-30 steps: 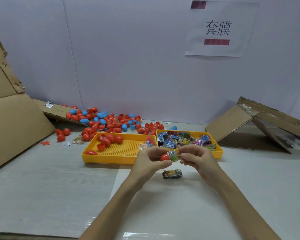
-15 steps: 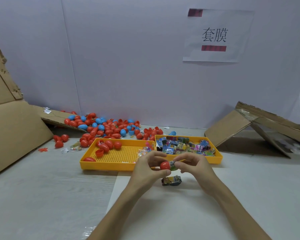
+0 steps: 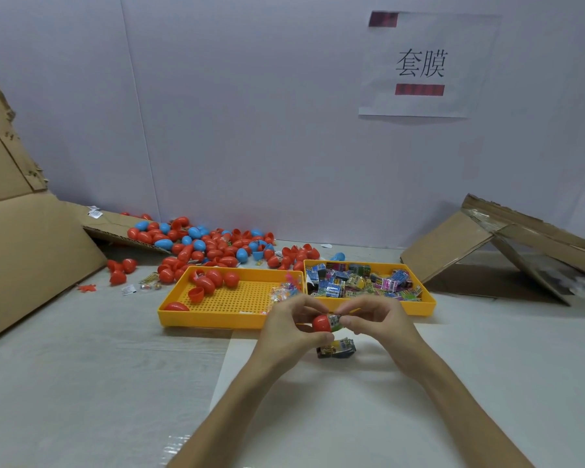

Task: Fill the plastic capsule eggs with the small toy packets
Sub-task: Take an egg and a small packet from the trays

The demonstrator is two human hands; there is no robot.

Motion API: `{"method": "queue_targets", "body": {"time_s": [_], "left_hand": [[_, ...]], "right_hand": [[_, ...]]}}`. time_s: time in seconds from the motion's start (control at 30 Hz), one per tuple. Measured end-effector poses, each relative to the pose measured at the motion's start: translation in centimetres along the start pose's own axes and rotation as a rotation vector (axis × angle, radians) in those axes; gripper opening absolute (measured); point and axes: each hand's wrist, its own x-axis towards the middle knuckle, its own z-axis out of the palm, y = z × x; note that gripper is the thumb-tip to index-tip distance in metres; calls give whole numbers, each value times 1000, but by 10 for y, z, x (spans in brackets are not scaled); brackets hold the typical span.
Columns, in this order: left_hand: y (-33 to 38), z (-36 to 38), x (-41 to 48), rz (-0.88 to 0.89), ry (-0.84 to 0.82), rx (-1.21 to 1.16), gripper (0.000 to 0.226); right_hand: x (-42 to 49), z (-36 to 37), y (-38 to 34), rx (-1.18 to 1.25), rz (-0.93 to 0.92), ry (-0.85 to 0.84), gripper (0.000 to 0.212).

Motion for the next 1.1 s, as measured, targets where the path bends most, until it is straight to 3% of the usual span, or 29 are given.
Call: {"method": "queue_targets", "body": {"time_s": [0.6,1.1], "left_hand": [[2,0,-1,128,69,27,26],[1,1,-1,140,90,114,30]], "right_hand": [[-2,3,-5,-20,-14,33,6],[-1,3,-6,-31,-6,68,16]]}}
